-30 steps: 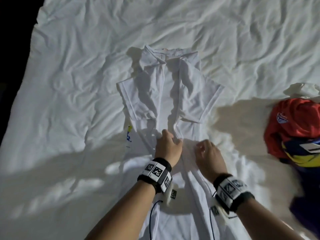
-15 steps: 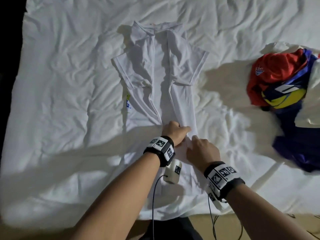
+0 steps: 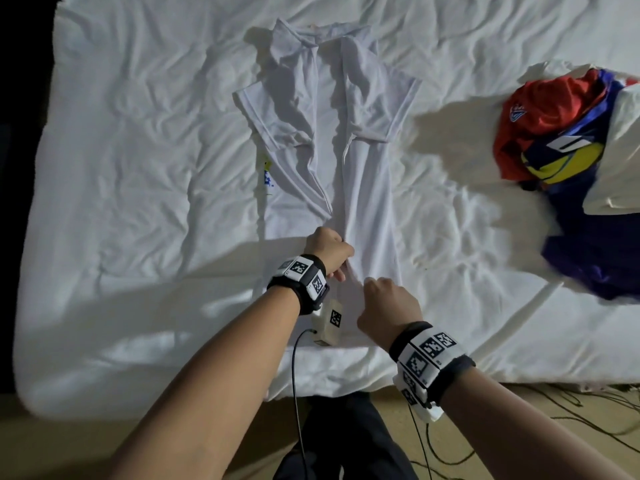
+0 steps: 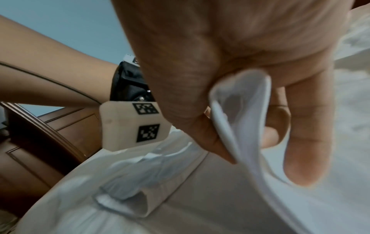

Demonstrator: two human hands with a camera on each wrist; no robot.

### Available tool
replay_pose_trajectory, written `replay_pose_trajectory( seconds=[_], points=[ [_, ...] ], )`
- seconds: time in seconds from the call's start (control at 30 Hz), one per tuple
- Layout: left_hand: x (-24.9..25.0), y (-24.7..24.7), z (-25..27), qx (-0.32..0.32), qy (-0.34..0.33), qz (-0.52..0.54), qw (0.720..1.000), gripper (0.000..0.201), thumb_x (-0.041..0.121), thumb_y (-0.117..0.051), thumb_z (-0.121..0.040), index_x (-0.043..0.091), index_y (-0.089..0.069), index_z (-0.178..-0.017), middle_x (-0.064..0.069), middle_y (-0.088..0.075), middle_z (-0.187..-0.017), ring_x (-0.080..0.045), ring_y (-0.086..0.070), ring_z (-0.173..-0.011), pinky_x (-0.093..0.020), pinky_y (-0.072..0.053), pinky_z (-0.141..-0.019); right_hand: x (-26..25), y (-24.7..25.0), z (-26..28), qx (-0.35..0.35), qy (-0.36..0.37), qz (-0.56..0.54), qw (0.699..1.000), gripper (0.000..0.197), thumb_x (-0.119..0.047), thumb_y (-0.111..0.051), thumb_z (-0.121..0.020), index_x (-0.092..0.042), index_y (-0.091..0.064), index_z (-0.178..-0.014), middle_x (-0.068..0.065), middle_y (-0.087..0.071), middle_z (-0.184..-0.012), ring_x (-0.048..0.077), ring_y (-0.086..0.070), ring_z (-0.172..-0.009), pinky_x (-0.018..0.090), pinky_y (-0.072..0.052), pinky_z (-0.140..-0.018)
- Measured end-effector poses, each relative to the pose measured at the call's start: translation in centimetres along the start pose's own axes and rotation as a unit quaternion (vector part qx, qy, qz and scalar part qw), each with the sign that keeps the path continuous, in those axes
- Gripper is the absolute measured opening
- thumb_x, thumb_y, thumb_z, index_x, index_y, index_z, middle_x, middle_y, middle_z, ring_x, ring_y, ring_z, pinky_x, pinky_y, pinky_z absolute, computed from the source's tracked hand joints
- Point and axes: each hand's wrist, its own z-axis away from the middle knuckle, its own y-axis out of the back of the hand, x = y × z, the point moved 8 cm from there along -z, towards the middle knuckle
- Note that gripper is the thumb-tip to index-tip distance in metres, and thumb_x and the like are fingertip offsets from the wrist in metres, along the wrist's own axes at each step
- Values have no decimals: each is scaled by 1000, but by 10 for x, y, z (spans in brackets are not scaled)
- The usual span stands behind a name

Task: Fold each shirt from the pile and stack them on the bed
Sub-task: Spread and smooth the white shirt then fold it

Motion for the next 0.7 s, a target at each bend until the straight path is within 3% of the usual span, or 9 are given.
replay_pose_trajectory(
  seconds=[0.13,0.23,0.3,0.37,0.4,0.47,0.53,0.63,0.7],
  points=[
    [-22,-1,11,28,-4,4,1000,30,8,-62,-86,13,-48,-60,-4,-53,-45,-30,-66,-43,-16,-30,-34,-9,-14,9,1,18,-4,1000,14,-6,-57,-82,-12,-44,-85,3,-48,-86,27,-51,-74,33,-44,-63],
    [-28,-1,13,64,-22,1,998,23,14,-59,-86,8,-54,-65,-14,-63,-51,-27,-66,-41,-25,-45,-40,-14,-21,13,1,36,-1,999,13,-8,-55,-83,-12,-43,-79,4,-49,-84,28,-53,-74,33,-44,-63],
    [-31,-1,12,79,-31,-7,996,23,16,-58,-86,0,-56,-70,-15,-65,-51,-27,-65,-40,-27,-50,-44,-12,-24,15,0,31,4,1000,19,-21,-52,-87,-11,-47,-73,2,-51,-75,27,-53,-69,31,-43,-62],
    [-33,-1,11,93,-39,-18,995,22,23,-60,-84,4,-61,-73,-10,-66,-53,-29,-67,-48,-31,-55,-49,-1,-18,13,45,-4,-18,999,31,-35,-45,-89,-13,-54,-69,2,-57,-72,25,-56,-66,32,-49,-63],
    [-34,1,11,102,-43,-28,993,23,27,-63,-82,6,-63,-73,-8,-68,-58,-32,-69,-58,-35,-58,-57,8,-11,10,92,-22,-49,994,29,-35,-44,-89,-15,-57,-74,2,-61,-79,25,-58,-73,36,-54,-67],
    [-35,1,10,110,-44,-50,992,27,35,-65,-82,10,-63,-73,-6,-69,-69,-35,-66,-74,-38,-58,-68,33,-2,2,166,-74,-120,976,22,-30,-47,-92,-16,-59,-103,5,-61,-108,26,-56,-100,45,-55,-82],
    [-37,0,10,117,-41,-53,991,32,41,-64,-82,11,-59,-69,-7,-68,-70,-36,-64,-75,-39,-58,-69,60,-11,-8,146,-142,-184,962,36,-33,-51,-96,-14,-49,-127,9,-56,-127,31,-53,-114,48,-49,-93],
    [-42,2,12,133,-23,-68,989,36,39,-62,-87,13,-52,-65,-4,-64,-69,-36,-62,-75,-35,-53,-68,84,-31,-18,102,-191,-203,955,27,-29,-58,-95,-21,-44,-116,14,-67,-116,33,-60,-99,43,-48,-86],
    [-46,3,12,139,-14,-91,986,32,38,-62,-89,15,-54,-67,-2,-66,-75,-35,-62,-79,-35,-50,-70,88,-35,-20,95,-196,-182,959,25,-22,-57,-91,-25,-38,-107,12,-66,-109,30,-54,-91,41,-44,-82]
  ],
)
